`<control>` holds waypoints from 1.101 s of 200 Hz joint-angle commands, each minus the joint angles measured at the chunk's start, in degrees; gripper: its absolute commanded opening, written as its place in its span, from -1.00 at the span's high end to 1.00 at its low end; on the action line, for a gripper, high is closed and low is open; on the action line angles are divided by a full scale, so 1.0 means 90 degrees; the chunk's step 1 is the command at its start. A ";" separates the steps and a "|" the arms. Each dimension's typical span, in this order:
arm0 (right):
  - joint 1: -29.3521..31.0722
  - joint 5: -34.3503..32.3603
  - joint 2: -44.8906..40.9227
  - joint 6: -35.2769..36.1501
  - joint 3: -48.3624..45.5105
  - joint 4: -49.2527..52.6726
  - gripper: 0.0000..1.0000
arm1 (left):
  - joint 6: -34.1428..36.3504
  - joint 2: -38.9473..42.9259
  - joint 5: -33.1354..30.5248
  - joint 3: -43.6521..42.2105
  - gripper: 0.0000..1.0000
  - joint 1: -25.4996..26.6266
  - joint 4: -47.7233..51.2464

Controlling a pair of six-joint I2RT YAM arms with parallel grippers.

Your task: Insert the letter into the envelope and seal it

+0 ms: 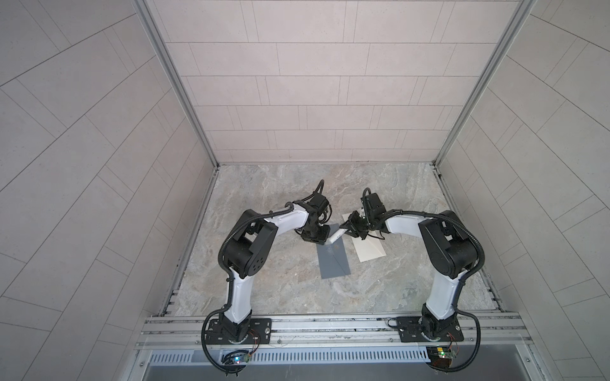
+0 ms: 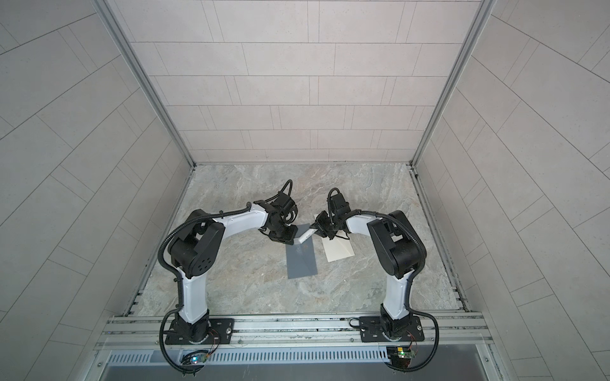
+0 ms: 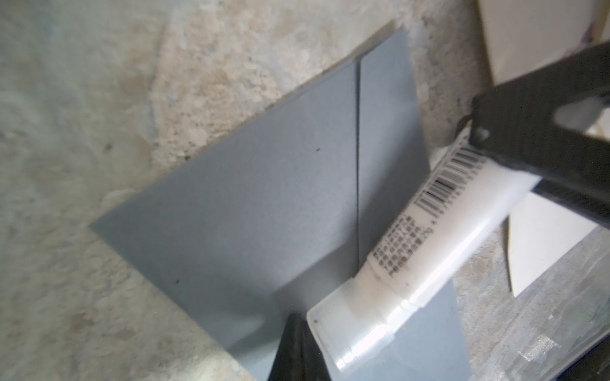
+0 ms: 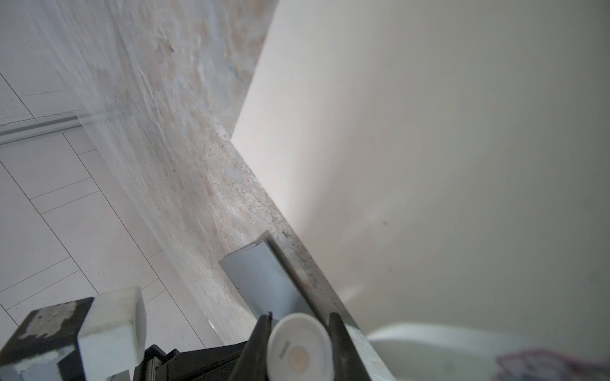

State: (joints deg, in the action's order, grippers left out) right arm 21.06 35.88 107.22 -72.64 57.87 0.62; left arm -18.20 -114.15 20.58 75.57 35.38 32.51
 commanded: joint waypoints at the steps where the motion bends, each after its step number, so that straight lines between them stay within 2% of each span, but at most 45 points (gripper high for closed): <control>1: 0.0136 -0.0236 -0.0018 -0.0352 -0.0130 0.0111 1.00 | 0.0020 -0.0333 0.0245 -0.0217 1.00 0.0147 -0.0051; 220: 0.0407 -0.0910 -0.0790 -0.1882 -0.0550 0.0341 1.00 | 0.0122 -0.0378 0.0326 -0.0195 1.00 0.0192 -0.0009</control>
State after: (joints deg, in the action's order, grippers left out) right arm 23.57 28.14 102.21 -86.48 53.80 2.44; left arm -17.98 -114.24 22.04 75.46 35.57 32.25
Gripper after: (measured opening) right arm 0.247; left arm 0.047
